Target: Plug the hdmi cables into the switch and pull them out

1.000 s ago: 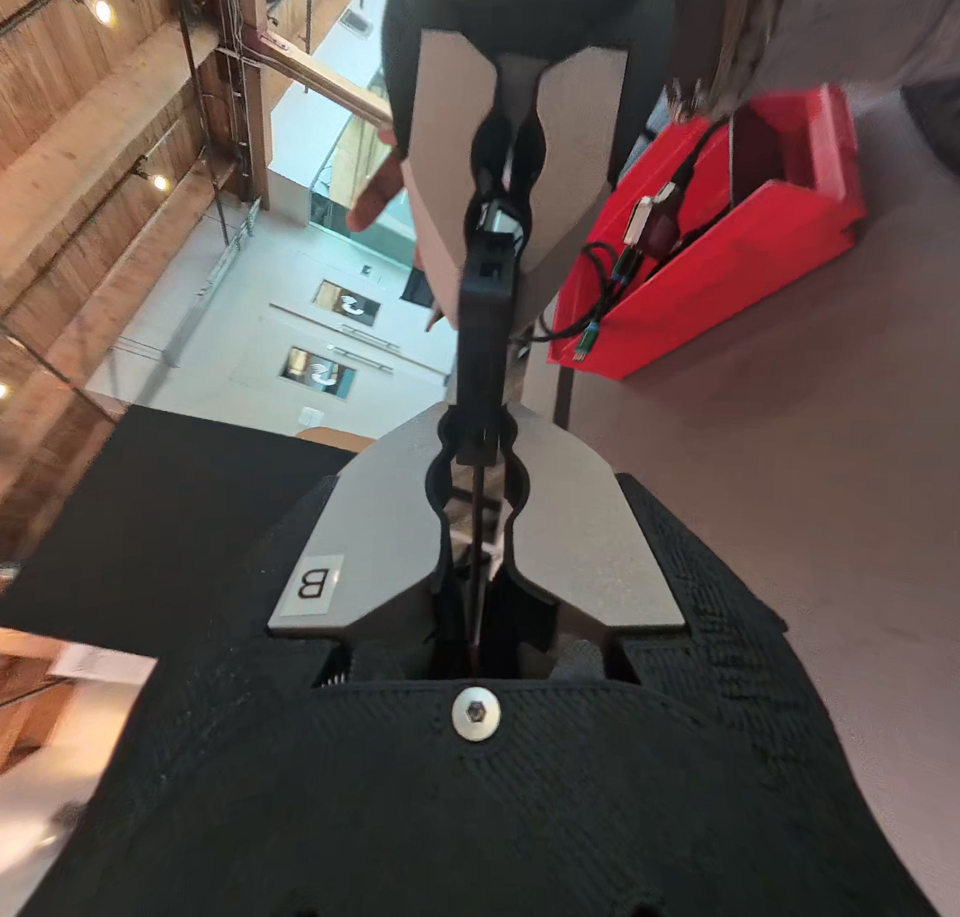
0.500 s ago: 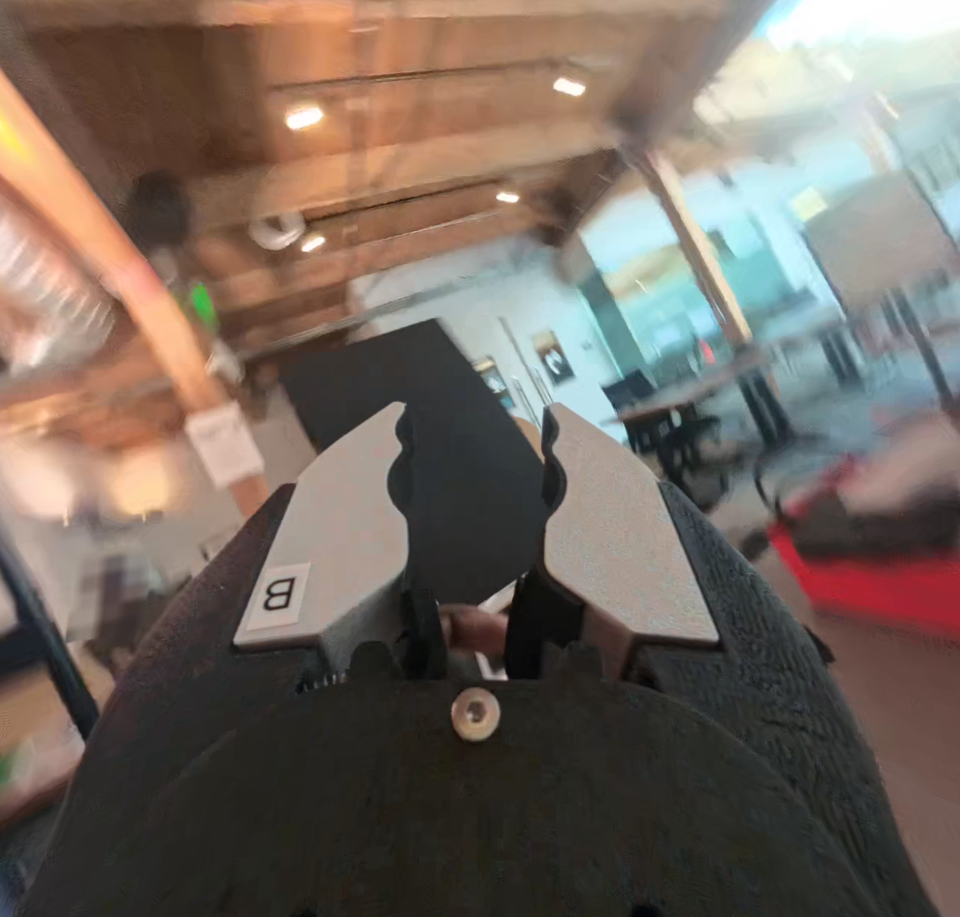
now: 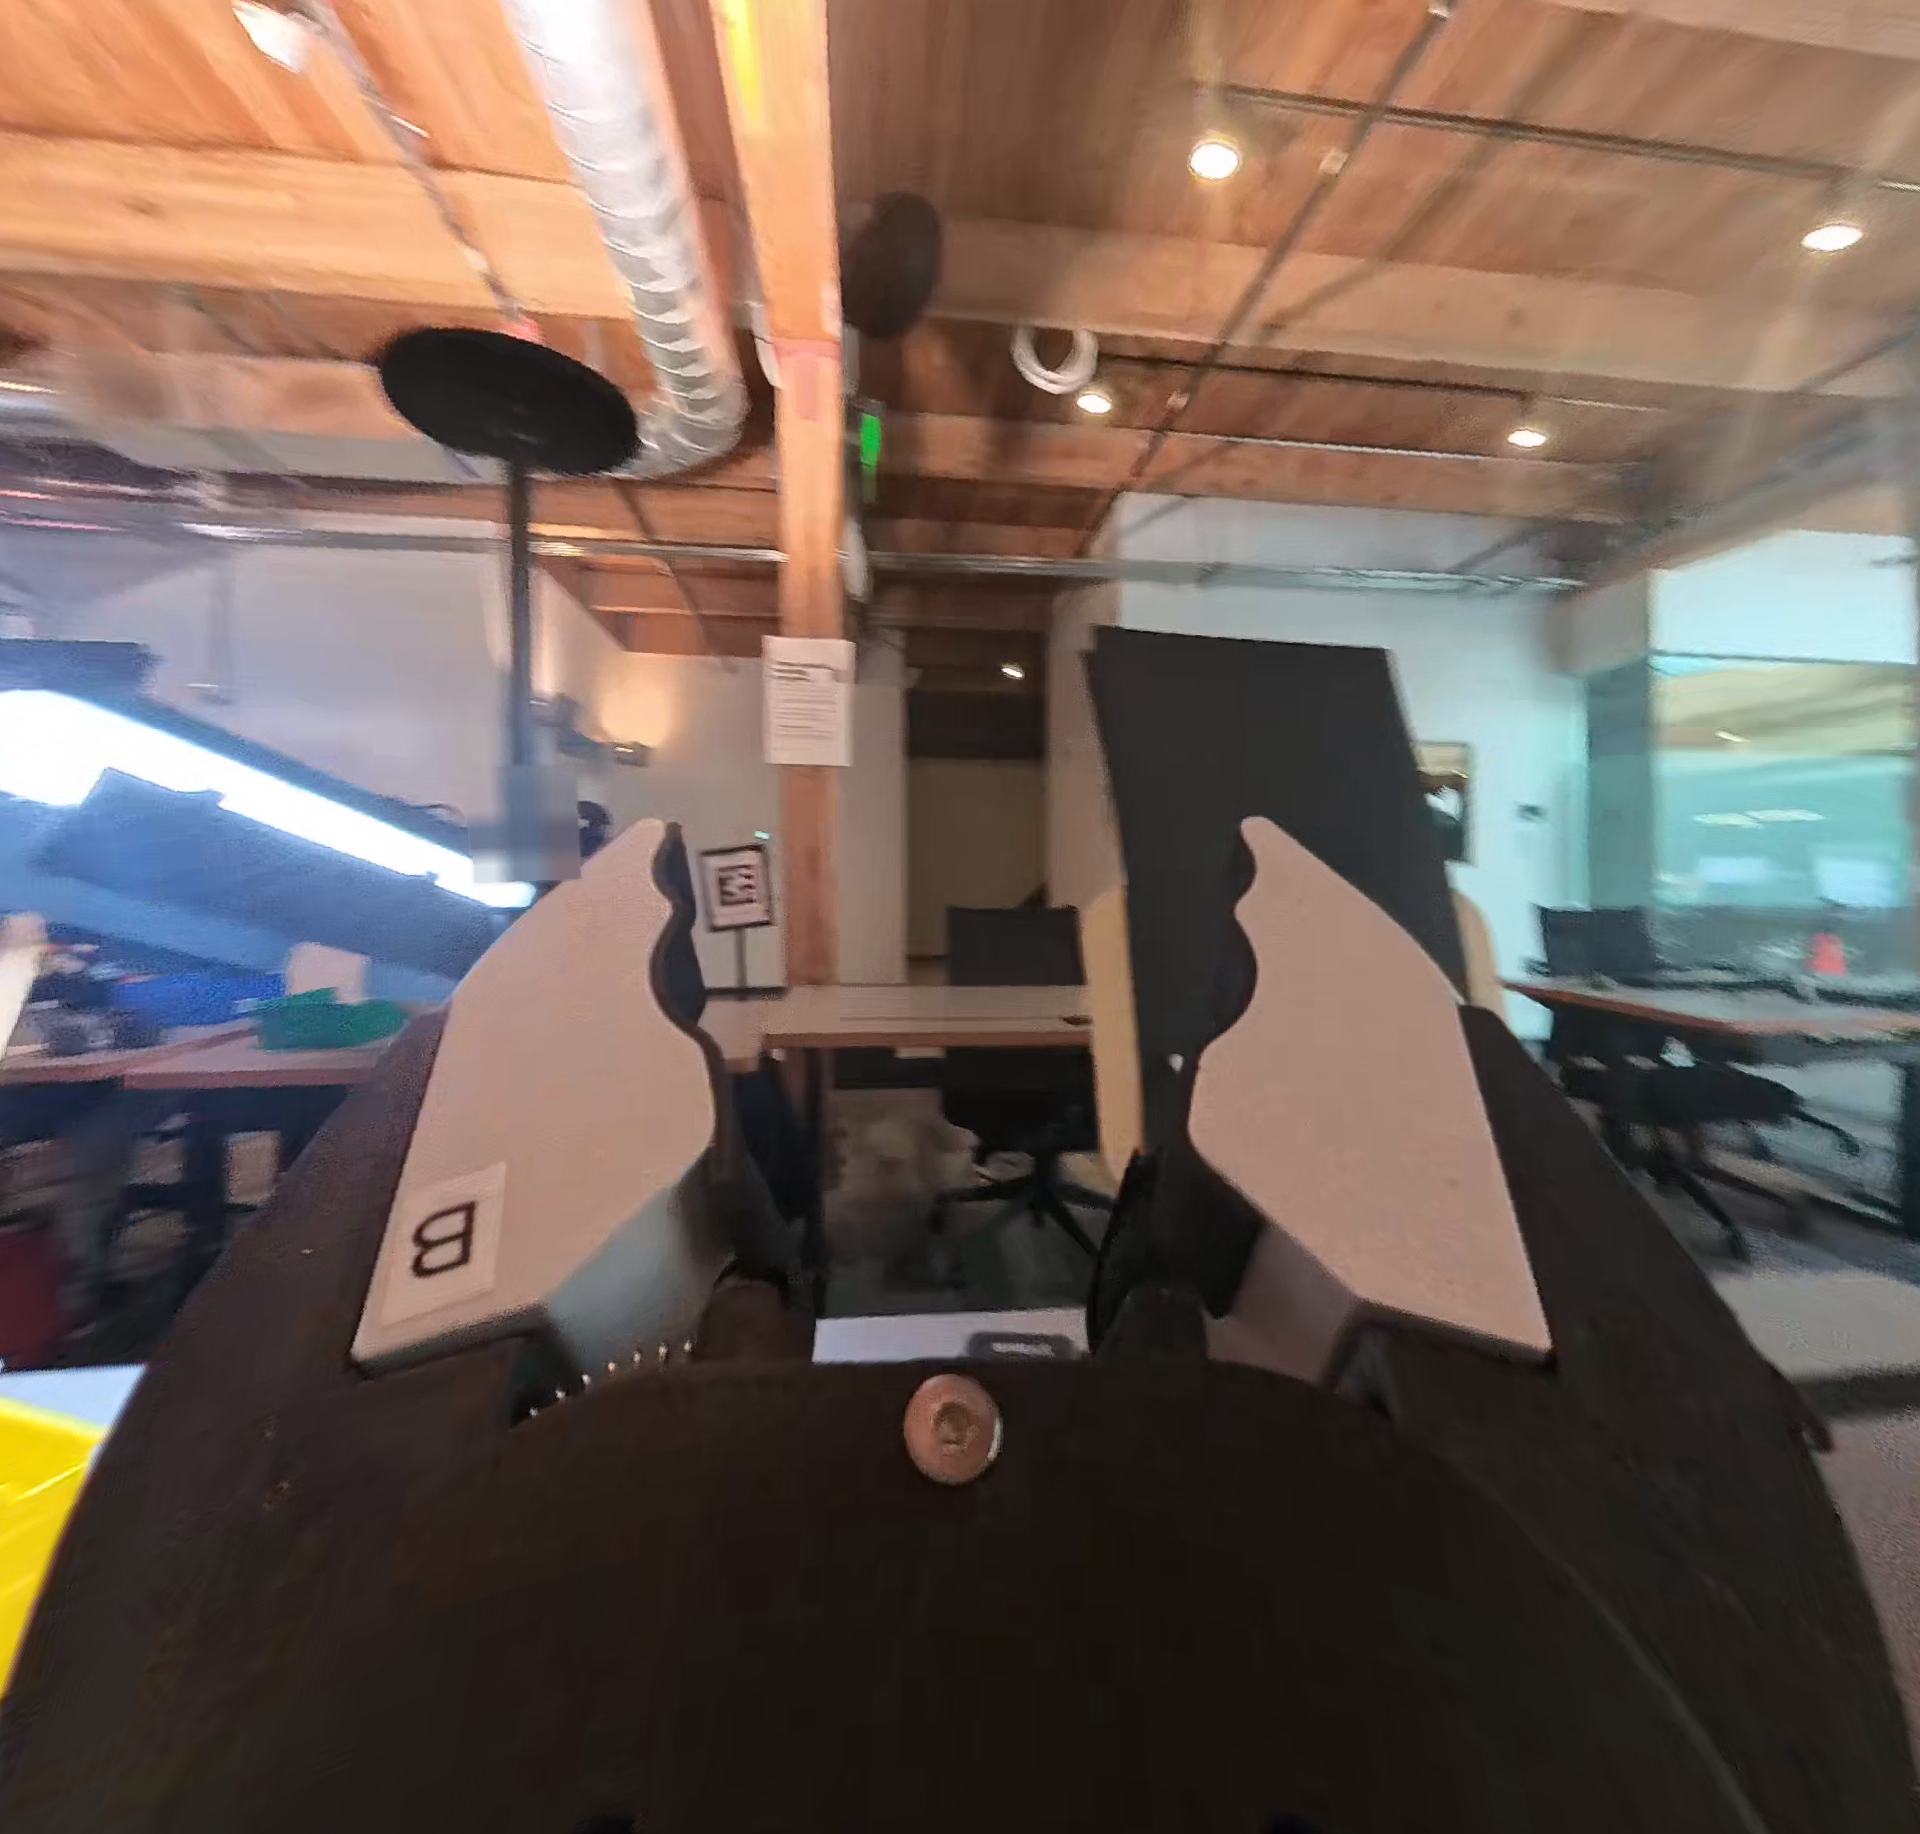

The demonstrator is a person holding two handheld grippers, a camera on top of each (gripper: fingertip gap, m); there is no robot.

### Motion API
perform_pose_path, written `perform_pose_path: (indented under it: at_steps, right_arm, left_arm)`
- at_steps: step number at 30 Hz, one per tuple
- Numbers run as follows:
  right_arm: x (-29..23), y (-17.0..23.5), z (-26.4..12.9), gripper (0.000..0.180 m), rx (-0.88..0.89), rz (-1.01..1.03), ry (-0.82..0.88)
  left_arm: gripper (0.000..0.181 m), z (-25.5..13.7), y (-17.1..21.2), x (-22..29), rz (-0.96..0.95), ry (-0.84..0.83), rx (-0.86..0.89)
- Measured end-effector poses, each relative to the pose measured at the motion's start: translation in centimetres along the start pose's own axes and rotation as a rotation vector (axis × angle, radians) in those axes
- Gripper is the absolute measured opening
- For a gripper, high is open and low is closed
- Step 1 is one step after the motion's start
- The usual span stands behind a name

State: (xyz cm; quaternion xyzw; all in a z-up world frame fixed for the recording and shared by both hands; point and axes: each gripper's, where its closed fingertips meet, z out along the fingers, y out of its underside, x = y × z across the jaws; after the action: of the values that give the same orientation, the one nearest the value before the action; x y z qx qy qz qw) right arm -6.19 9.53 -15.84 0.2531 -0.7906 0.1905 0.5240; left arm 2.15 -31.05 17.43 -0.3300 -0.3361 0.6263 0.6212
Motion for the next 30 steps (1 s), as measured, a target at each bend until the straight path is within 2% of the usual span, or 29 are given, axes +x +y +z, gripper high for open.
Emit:
perform_pose_path:
  at_steps: [3, 7, 14, 17, 21, 23, 30]
  right_arm:
    - [-1.8, 0.2, 0.7, 0.014, -0.013, 0.013, -0.093]
    - [-2.3, -0.2, 0.6, 0.016, 0.016, 0.054, -0.135]
    - [-4.3, -0.2, 0.6, 0.029, 0.050, 0.176, -0.300]
    - [-4.5, -0.7, 0.0, 0.036, 0.109, 0.306, -0.381]
    - [-5.2, -2.4, -1.6, 0.080, 0.248, 0.597, -0.610]
    - [-5.5, -2.9, -2.1, 0.089, 0.283, 0.677, -0.681]
    - [-1.3, -6.9, -3.9, 0.114, 0.688, 0.784, -0.530]
  left_arm:
    - [0.095, -0.8, 0.0, -2.6, -0.025, -0.069, 0.010]
    - [0.095, -1.8, -0.5, -4.6, -0.037, -0.124, 0.038]
    - [0.095, -2.6, -0.9, -5.7, -0.059, -0.140, 0.053]
    - [0.095, -2.7, -0.9, -5.7, -0.052, -0.140, 0.046]
    - [0.095, -2.6, -0.5, -5.5, -0.044, -0.122, 0.013]
    - [0.095, -2.5, -0.1, -5.3, -0.035, -0.108, -0.017]
    - [0.091, -5.1, 2.3, -6.8, 0.112, -0.115, -0.262]
